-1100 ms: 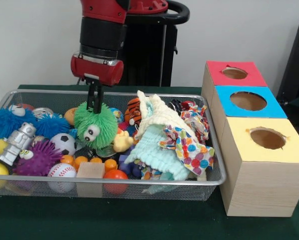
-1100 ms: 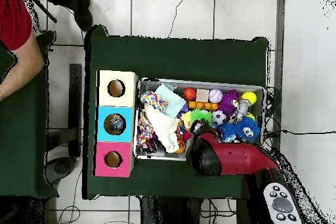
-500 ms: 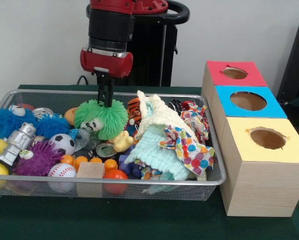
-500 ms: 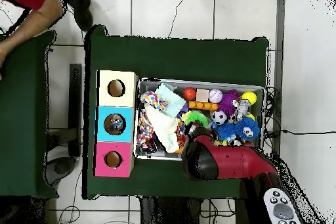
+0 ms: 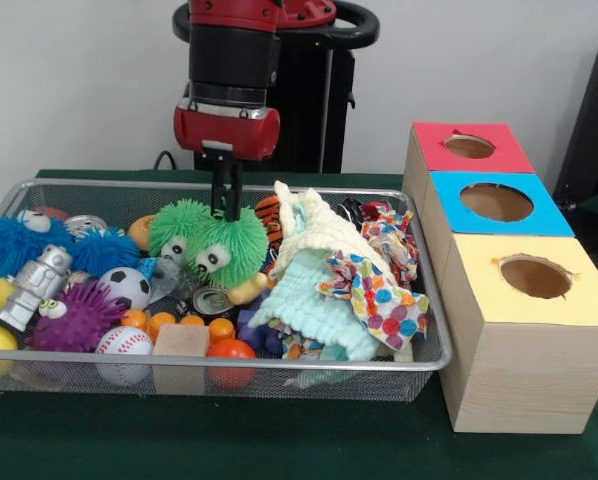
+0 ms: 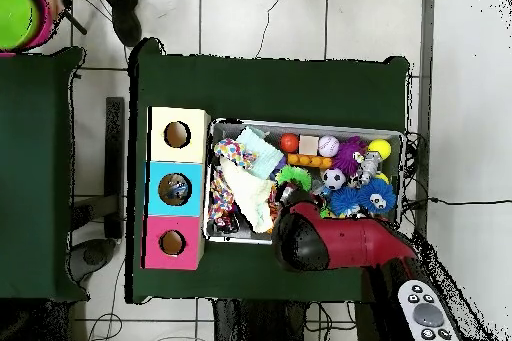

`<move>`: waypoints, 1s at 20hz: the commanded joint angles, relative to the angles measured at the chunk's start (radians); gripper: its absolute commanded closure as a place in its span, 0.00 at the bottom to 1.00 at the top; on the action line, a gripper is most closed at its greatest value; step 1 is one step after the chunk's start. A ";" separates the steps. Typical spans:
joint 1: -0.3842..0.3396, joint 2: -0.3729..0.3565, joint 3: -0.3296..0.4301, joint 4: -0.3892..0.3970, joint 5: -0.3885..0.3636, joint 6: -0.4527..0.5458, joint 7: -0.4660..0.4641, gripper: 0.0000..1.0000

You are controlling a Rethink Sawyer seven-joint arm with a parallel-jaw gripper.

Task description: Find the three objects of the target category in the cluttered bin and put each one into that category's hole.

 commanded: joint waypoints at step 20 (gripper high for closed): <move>0.042 0.029 0.117 0.007 -0.006 -0.183 0.089 1.00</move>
